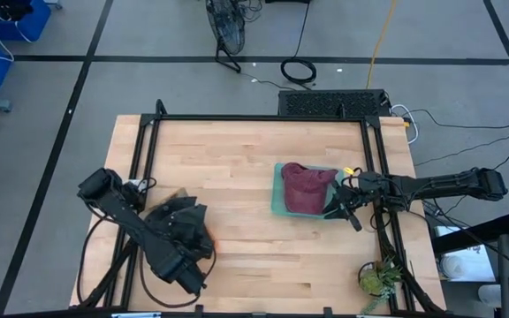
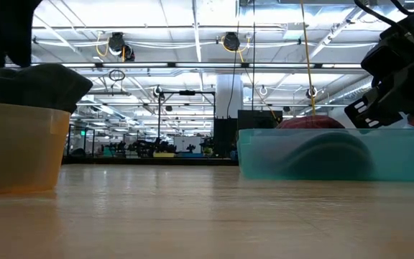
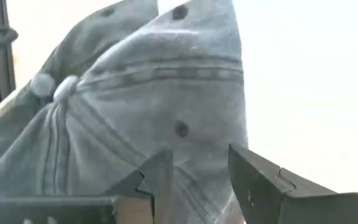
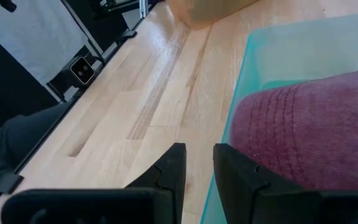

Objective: Pick & Place hat
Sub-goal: Return to Home Position

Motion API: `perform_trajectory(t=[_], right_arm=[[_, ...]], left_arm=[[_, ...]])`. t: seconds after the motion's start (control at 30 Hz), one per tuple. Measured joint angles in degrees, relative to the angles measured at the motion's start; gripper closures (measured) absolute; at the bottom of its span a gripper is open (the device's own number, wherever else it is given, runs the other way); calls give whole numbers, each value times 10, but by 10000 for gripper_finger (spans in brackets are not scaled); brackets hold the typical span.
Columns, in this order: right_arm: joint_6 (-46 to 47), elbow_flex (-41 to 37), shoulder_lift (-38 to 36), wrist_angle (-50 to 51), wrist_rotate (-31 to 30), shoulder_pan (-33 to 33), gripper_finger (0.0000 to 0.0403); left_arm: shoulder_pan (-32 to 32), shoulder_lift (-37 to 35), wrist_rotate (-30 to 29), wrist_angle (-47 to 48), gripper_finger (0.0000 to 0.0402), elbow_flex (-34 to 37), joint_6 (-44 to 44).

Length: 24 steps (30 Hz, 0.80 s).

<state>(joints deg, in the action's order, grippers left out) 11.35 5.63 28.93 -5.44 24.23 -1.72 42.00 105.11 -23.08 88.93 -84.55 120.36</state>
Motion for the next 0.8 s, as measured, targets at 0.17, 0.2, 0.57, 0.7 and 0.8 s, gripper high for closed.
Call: perform_trajectory(t=[0.17,0.2,0.57,0.7,0.8], right_arm=[[0,0,0,-2,-2,0,330],[0,0,0,-5,-2,0,330],[2,0,0,-97,-6,-1,330],[0,1,0,-107,-40,-1,330],[-1,1,0,-107,-65,-1,330]], left_arm=[[-13,0,-63,8,245,-36,-47],[-17,0,-80,10,245,-45,-62],[-104,0,-189,-109,245,-107,-371],[-152,0,-188,-199,245,-108,-517],[-191,0,-172,-258,245,-109,-623]])
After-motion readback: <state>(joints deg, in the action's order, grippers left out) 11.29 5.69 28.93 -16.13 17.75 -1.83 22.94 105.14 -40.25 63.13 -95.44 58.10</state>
